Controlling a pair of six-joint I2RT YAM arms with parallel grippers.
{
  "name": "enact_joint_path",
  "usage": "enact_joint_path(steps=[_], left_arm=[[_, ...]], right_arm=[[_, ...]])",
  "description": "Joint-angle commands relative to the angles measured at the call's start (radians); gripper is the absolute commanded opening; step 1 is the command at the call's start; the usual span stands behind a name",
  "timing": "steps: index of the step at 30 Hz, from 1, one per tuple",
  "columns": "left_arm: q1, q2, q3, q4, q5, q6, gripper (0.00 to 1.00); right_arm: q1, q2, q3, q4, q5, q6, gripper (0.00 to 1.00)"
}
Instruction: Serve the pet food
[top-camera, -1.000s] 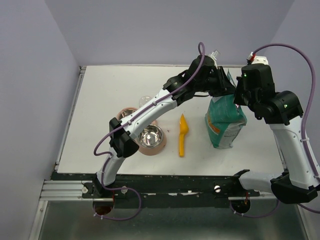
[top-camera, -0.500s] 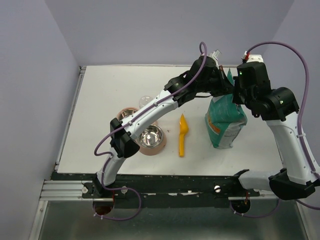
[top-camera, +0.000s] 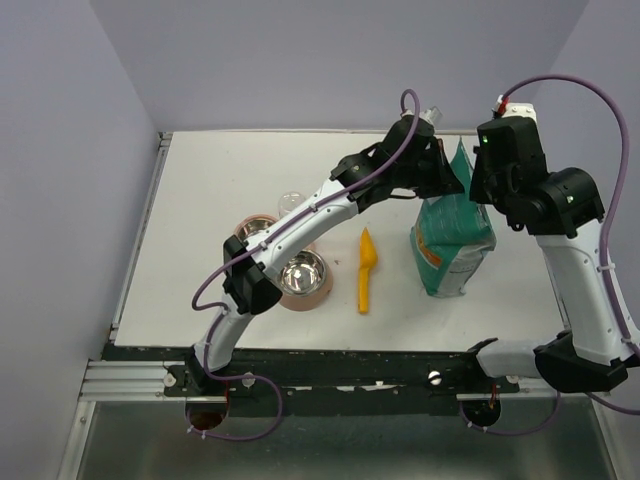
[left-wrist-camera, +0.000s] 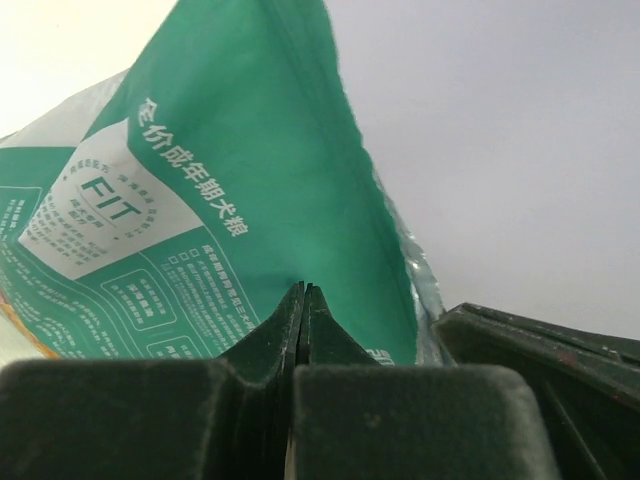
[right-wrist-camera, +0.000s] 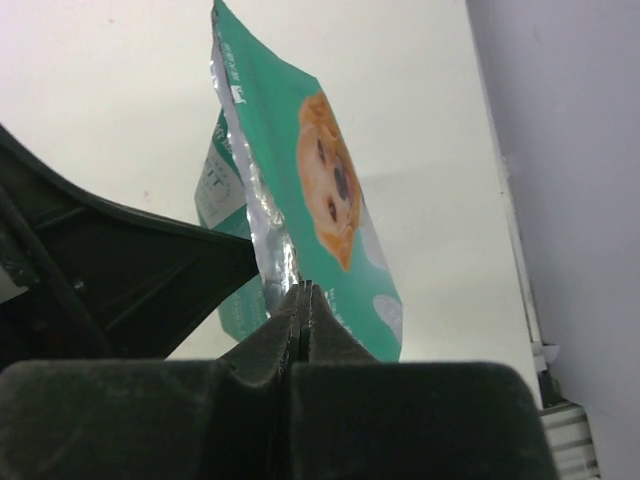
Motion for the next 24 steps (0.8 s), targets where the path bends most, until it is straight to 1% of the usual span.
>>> enact_joint_path(steps=[1, 2, 4, 9, 12, 13, 14, 15, 16, 17, 18, 19, 20, 22, 24], left_arm=[[0.019, -0.058, -0.031, 0.074, 0.102, -0.032, 0.12], [0.025, -0.084, -0.068, 0.094, 0.118, -0.049, 0.21], [0.031, -0.135, -0.131, 0.132, 0.147, -0.075, 0.31], [0.031, -0.206, -0.252, 0.209, 0.204, -0.156, 0.38], [0.031, -0.216, -0.274, 0.237, 0.217, -0.196, 0.45], [0.03, -0.218, -0.275, 0.243, 0.217, -0.198, 0.53], [0.033, -0.216, -0.272, 0.25, 0.214, -0.199, 0.58], [0.036, -0.209, -0.262, 0.255, 0.21, -0.208, 0.62], [0.037, -0.2, -0.249, 0.255, 0.207, -0.219, 0.66], [0.042, -0.184, -0.228, 0.253, 0.207, -0.228, 0.68], [0.04, -0.169, -0.203, 0.247, 0.199, -0.234, 0.68], [0.04, -0.146, -0.174, 0.237, 0.191, -0.237, 0.64], [0.04, -0.131, -0.151, 0.232, 0.184, -0.239, 0.56], [0.04, -0.097, -0.108, 0.214, 0.173, -0.242, 0.39], [0.042, -0.082, -0.09, 0.201, 0.159, -0.23, 0.38]], right_arm=[[-0.004, -0.05, -0.021, 0.041, -0.117, 0.079, 0.01], [-0.004, -0.053, -0.033, 0.042, -0.134, 0.087, 0.01], [-0.004, -0.065, -0.057, 0.044, -0.131, 0.096, 0.01], [-0.004, -0.059, -0.044, 0.004, -0.073, 0.08, 0.01], [-0.004, -0.065, -0.024, -0.025, -0.056, 0.064, 0.01], [-0.004, -0.065, -0.009, -0.037, -0.05, 0.071, 0.01], [-0.004, -0.063, 0.004, -0.053, -0.047, 0.079, 0.04], [-0.004, -0.06, 0.016, -0.07, -0.044, 0.093, 0.1], [-0.004, -0.057, 0.027, -0.085, -0.033, 0.116, 0.19], [-0.004, -0.057, 0.03, -0.093, -0.021, 0.143, 0.3], [-0.004, -0.057, 0.031, -0.099, -0.001, 0.178, 0.44], [-0.004, -0.057, 0.028, -0.097, 0.027, 0.235, 0.53], [-0.004, -0.057, 0.031, -0.099, 0.037, 0.275, 0.58], [-0.005, -0.039, 0.059, -0.096, 0.051, 0.335, 0.59], [-0.007, -0.001, 0.106, -0.097, 0.076, 0.338, 0.59]])
